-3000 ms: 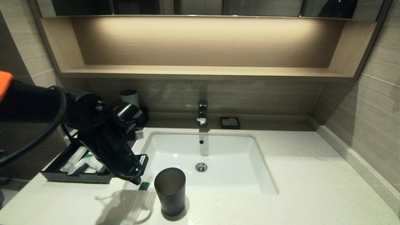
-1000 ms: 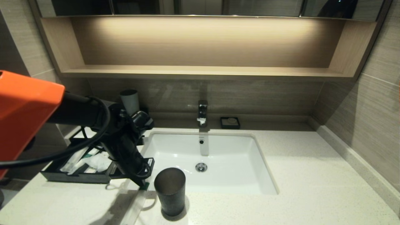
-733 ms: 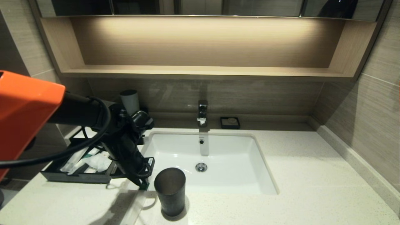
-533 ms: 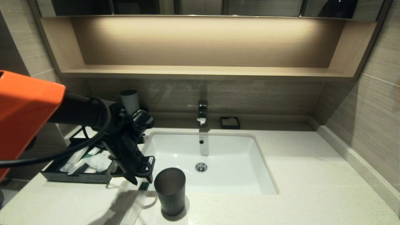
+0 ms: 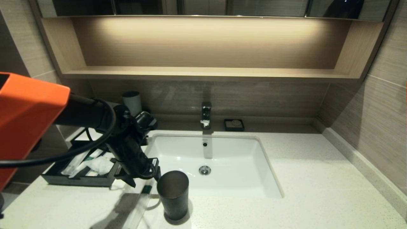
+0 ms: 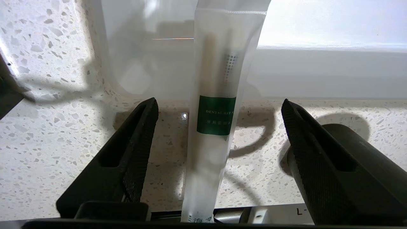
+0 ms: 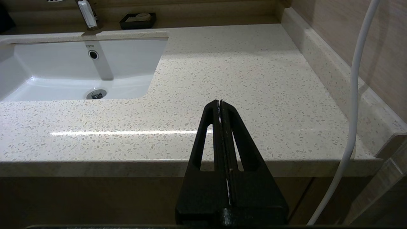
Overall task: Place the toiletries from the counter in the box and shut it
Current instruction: Pick up the bathroom toiletry
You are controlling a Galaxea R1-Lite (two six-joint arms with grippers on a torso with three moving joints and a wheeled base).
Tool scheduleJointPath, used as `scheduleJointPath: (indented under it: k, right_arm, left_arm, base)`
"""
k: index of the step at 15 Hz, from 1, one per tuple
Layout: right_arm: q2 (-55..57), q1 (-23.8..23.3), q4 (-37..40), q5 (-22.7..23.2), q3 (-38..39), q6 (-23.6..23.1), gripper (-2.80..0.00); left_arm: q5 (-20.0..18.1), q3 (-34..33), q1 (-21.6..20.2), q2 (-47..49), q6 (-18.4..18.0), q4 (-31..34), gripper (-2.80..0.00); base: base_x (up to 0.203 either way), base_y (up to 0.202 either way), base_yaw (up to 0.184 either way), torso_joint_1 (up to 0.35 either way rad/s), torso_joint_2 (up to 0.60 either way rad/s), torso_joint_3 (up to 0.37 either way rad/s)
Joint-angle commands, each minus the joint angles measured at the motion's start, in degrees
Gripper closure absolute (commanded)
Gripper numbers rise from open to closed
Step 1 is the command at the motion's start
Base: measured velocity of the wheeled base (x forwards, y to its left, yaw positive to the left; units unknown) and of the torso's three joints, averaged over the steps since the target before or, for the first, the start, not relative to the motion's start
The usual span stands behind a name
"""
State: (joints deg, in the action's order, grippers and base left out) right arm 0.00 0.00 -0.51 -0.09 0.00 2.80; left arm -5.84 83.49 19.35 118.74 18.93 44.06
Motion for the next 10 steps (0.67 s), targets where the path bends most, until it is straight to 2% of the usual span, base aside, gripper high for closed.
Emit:
scheduleJointPath:
  k: [1, 10]
  right_arm:
    - [0.1, 0.0, 0.0, 0.0, 0.0, 0.0, 0.0]
    - [0.1, 0.0, 0.0, 0.0, 0.0, 0.0, 0.0]
  left_arm:
    - [0.0, 0.1, 0.0, 1.0, 0.2, 0.1, -2.8]
    - [0.0, 0.1, 0.1, 2.6, 0.2, -0.8, -2.8]
  base:
    - [0.0, 0.0, 0.0, 0.0, 0.0, 0.0]
    - [0.0, 0.0, 0.0, 0.0, 0.0, 0.0]
